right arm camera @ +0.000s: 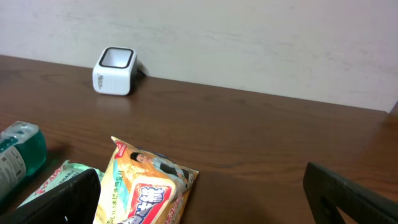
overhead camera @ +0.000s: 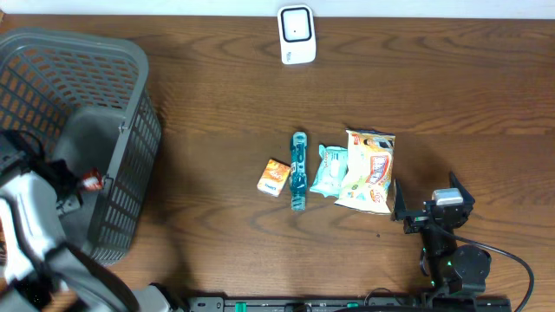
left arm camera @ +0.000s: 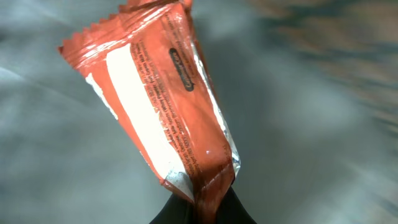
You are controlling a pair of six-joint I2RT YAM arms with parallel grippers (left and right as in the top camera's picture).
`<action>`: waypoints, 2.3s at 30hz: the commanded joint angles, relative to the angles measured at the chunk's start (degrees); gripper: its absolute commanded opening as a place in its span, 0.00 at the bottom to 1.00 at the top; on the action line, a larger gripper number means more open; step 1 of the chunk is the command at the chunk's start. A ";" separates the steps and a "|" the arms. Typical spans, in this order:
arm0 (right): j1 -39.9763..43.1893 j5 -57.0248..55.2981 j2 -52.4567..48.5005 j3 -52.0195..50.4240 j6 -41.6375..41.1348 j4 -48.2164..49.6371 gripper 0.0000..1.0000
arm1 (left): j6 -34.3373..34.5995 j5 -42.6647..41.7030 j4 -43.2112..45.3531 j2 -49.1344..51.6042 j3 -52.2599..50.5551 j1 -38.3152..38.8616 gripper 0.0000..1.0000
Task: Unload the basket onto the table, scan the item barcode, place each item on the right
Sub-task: 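Reach the left gripper into the basket and grasp the red snack bar, then carry the red snack bar out and lay it left of the orange box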
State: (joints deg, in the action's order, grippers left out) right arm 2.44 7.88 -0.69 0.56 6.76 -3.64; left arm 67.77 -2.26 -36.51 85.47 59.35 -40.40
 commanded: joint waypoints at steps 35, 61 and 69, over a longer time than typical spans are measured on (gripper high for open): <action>-0.39 -0.04 0.26 -0.15 0.61 -0.11 0.99 | -41.66 6.43 6.47 -2.82 1.84 69.11 0.07; -0.39 -0.04 0.26 -0.15 0.61 -0.11 0.99 | -59.76 10.19 10.16 13.09 5.62 68.72 0.82; -0.39 -0.02 0.26 -0.15 0.61 -0.11 0.99 | -75.28 17.62 22.08 -9.94 13.70 68.72 0.97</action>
State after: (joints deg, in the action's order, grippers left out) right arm 2.44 7.90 -0.69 0.56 6.76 -3.64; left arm 2.35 12.01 -19.09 83.40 70.39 28.45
